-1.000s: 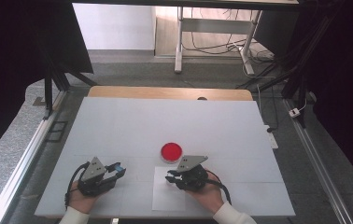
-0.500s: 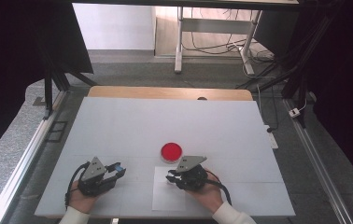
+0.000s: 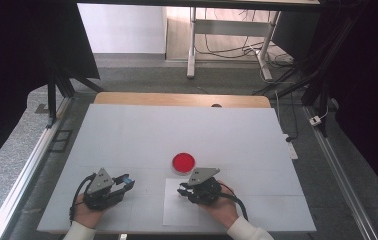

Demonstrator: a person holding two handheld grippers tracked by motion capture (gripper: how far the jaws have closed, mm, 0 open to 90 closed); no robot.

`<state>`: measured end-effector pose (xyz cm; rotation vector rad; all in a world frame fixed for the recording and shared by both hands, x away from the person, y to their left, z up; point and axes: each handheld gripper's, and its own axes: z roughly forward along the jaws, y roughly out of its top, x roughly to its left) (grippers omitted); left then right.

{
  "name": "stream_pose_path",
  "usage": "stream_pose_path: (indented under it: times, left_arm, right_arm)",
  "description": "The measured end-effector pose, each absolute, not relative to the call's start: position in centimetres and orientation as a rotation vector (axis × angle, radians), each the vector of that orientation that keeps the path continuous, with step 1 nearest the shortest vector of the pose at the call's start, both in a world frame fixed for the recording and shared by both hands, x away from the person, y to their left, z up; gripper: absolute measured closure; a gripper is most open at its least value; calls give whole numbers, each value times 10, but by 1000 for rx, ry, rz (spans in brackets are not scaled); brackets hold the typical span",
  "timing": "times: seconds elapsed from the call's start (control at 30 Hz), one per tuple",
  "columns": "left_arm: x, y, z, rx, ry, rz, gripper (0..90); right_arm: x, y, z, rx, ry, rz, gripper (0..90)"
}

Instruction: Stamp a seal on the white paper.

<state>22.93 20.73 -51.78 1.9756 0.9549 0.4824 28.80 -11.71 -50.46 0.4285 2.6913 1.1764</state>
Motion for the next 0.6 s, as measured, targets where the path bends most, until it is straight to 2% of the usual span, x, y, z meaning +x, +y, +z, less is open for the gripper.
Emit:
stream_pose_path:
  times: [0.6]
  left_arm:
    - [229,207,-518,1978,956,481,647]
  right_arm:
    - [288,-116,-504,418,2697,1151,752]
